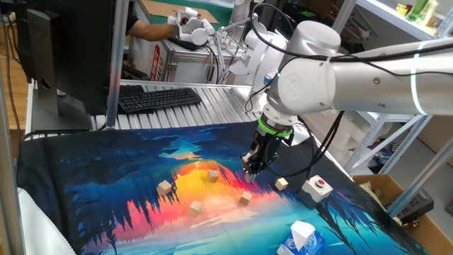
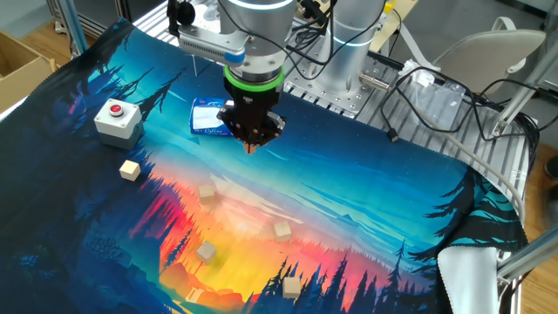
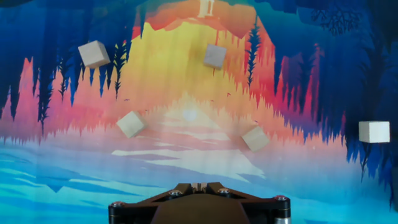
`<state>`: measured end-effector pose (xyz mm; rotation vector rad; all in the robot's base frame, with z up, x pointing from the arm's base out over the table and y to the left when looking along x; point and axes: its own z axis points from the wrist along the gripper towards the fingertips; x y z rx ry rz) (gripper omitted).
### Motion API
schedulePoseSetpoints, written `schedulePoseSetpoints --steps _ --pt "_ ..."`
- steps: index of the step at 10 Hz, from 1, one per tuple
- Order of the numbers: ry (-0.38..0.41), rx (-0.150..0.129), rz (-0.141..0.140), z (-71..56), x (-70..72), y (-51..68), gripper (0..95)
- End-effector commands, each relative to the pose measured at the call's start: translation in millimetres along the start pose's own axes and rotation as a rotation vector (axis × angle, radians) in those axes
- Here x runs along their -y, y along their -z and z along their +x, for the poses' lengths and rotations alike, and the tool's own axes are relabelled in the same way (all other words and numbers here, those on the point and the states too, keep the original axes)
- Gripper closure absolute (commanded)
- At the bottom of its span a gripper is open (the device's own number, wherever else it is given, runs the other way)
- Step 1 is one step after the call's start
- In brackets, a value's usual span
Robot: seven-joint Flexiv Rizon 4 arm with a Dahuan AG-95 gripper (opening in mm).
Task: Stack the blocks in a vertical line of five
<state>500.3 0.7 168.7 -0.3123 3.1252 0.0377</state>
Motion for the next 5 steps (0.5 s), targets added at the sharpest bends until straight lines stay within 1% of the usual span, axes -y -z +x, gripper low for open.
schedulePoseSetpoints --steps 1,3,5 --pt "-0.005 0.000 0.000 -2.1 -1.1 -3.1 95.0" --pt "-0.017 0.000 -0.002 -5.3 -3.8 -8.7 95.0" --pt "-0.034 0.000 -0.002 -9.2 -9.7 -15.2 95.0"
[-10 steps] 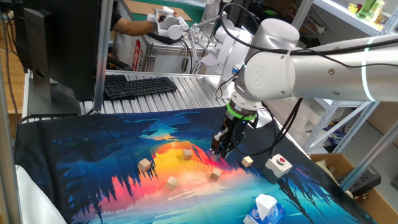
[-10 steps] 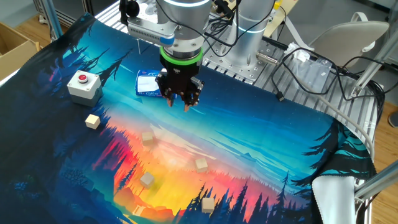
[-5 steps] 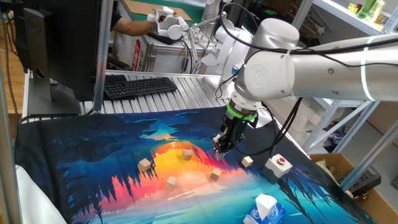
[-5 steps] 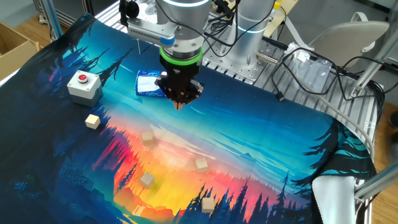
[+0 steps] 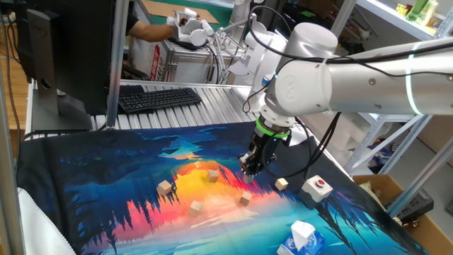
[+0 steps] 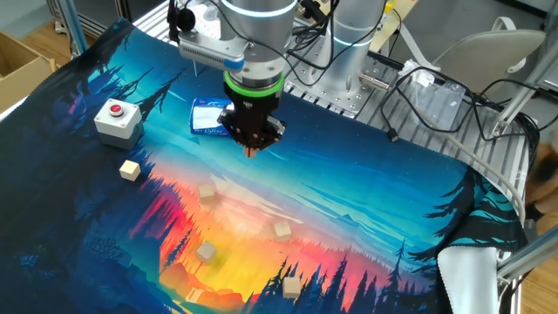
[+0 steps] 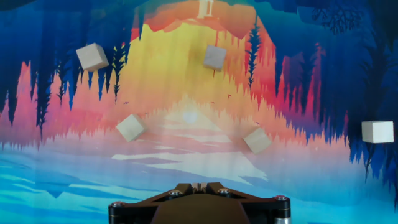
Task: Stack the blocks in a vertical line of five
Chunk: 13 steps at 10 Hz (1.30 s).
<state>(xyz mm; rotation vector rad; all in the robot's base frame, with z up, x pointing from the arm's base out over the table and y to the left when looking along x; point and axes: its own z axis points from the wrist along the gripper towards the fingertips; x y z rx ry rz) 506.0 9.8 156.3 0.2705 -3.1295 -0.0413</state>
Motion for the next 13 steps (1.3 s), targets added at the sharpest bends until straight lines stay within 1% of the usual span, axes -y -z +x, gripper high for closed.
schedulePoseSetpoints --steps 1,4,5,6,7,10,13 --pt "-0.014 -0.001 0.000 -3.3 -5.8 -5.2 95.0" --pt "-0.057 -0.011 0.001 -12.7 -27.4 -16.5 95.0" --pt "-0.069 -0.017 0.001 -16.6 -32.8 -18.1 95.0" --pt "-0.084 -0.028 0.002 -23.8 -39.5 -19.8 95.0" --pt "-0.098 -0.043 -0.001 -30.8 -43.9 -21.3 95.0" --pt "-0.118 -0.060 -0.003 -46.3 -49.2 -27.0 95.0" --pt "-0.147 -0.075 0.002 -60.5 -60.3 -27.4 95.0"
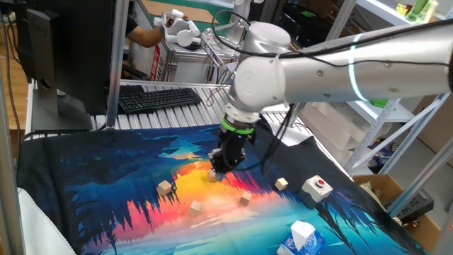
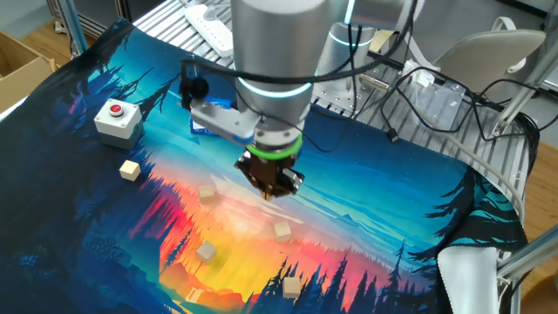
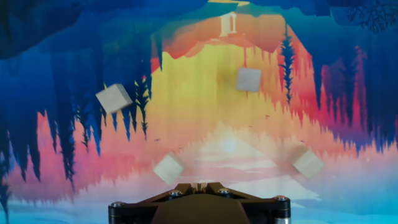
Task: Stack the blocks in a vertical line of five
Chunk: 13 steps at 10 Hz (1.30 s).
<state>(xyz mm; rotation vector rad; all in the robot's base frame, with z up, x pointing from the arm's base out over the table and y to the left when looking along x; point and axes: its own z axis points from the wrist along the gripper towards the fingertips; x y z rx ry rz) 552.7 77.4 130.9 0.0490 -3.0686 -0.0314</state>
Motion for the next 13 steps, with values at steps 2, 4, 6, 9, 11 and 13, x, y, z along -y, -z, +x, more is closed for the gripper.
schedulePoseSetpoints --steps 2,4,6,9,11,13 --pt "-0.025 -0.017 0.013 -12.3 -14.0 -0.1 95.0" --pt "-0.028 -0.017 0.015 -16.5 -16.0 -4.9 95.0" --pt "-0.035 -0.016 0.014 -18.8 -17.1 -8.4 95.0" --pt "-0.046 -0.020 0.011 -19.0 -18.5 -5.6 95.0" --pt "-0.038 -0.032 0.008 -18.2 -19.8 -4.7 95.0" --pt "-0.033 -0.031 0.010 -18.4 -19.7 -4.4 95.0"
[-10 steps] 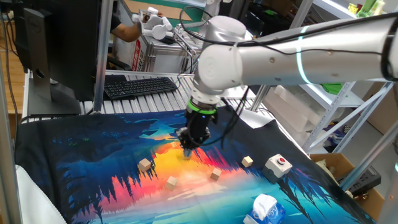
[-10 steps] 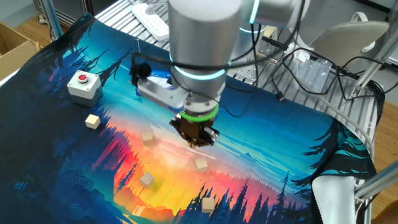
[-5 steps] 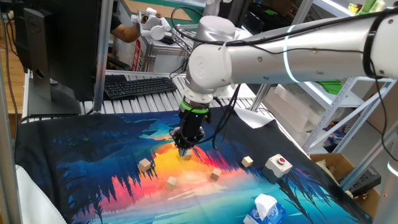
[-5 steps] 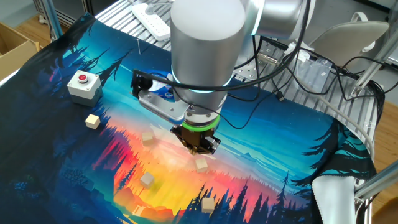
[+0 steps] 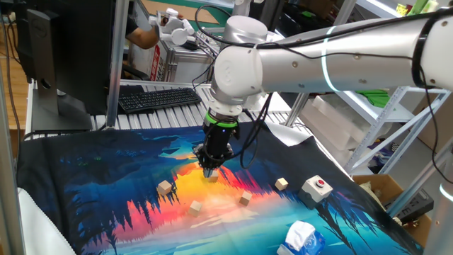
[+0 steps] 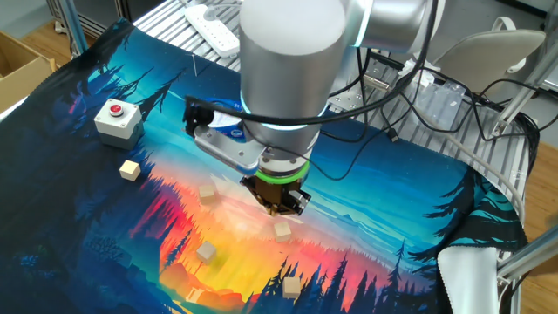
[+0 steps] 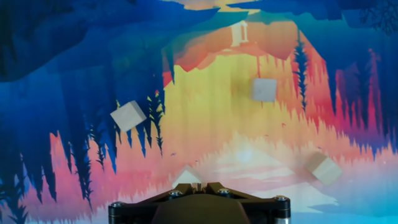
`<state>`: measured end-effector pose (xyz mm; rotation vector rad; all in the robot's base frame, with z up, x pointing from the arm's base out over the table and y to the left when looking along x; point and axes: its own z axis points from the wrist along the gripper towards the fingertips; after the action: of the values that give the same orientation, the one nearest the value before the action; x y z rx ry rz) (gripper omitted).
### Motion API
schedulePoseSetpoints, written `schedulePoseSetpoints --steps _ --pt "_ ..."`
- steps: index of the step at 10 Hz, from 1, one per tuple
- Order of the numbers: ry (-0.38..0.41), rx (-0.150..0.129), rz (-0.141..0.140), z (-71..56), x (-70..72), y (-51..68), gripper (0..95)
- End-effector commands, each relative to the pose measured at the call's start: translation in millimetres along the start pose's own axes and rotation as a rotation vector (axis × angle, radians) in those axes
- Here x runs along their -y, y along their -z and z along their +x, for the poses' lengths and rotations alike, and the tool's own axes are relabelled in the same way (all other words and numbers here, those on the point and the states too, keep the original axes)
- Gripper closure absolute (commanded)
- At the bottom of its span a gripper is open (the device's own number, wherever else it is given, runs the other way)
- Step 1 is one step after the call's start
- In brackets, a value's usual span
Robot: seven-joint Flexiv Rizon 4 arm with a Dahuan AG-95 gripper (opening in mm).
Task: Stack the blocks in a vertical line of five
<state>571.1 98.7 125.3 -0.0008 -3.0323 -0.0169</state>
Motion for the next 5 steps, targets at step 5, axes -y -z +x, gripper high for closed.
schedulePoseSetpoints --steps 5 --pt "0.017 0.007 0.007 1.0 0.9 0.2 95.0"
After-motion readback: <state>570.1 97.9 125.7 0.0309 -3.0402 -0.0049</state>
